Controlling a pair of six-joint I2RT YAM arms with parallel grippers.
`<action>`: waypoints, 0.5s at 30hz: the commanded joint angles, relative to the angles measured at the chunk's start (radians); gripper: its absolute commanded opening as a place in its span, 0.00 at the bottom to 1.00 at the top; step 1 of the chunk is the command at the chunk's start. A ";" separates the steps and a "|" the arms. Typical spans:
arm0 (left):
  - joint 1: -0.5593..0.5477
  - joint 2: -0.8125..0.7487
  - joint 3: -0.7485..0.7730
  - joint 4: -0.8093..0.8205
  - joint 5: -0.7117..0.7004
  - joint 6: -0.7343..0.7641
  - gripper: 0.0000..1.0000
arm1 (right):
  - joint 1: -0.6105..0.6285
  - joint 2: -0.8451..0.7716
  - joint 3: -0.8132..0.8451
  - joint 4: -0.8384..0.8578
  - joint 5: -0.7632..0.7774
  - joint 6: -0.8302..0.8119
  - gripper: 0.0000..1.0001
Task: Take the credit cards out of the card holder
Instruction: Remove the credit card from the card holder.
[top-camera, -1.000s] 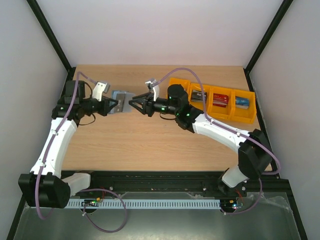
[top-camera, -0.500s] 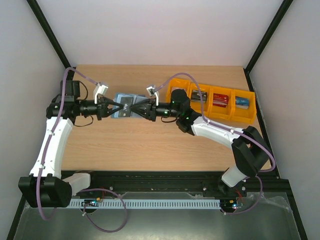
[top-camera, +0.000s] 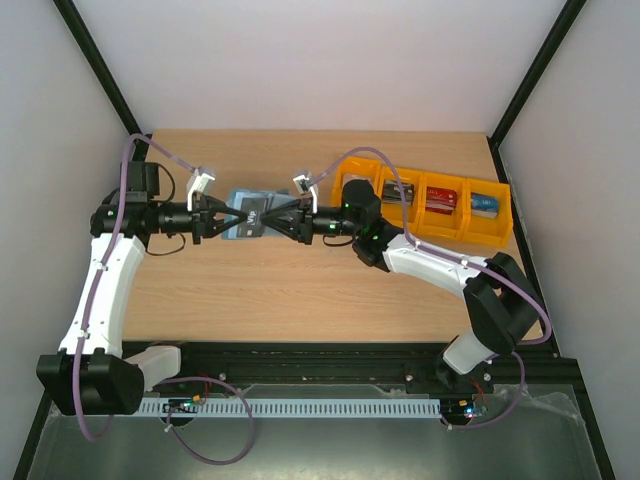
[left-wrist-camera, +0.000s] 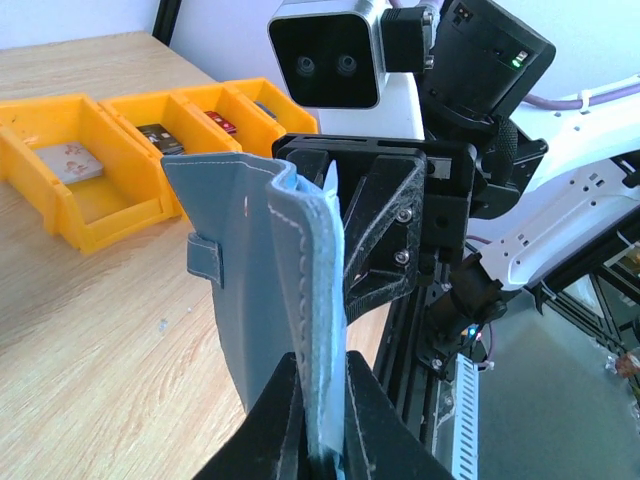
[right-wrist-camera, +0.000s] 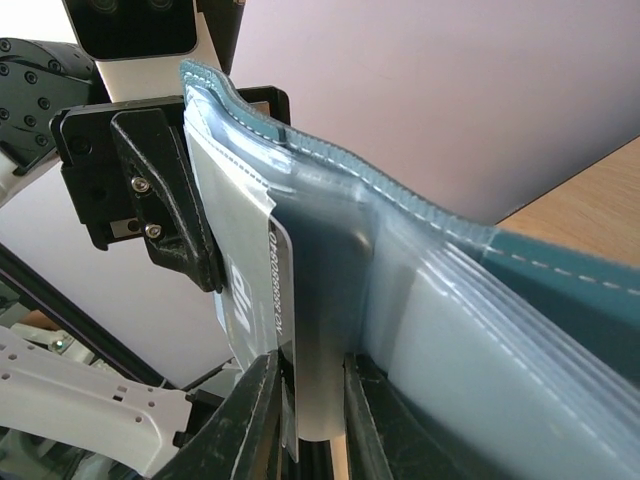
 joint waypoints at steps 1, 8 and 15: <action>-0.001 -0.014 0.034 -0.036 0.099 0.050 0.02 | 0.005 -0.017 0.017 -0.013 0.053 -0.039 0.17; -0.001 -0.014 0.023 -0.035 0.107 0.055 0.02 | 0.039 0.011 0.046 0.075 -0.026 -0.008 0.21; -0.001 -0.017 0.017 -0.030 0.098 0.054 0.02 | 0.037 0.018 0.004 0.389 -0.123 0.184 0.02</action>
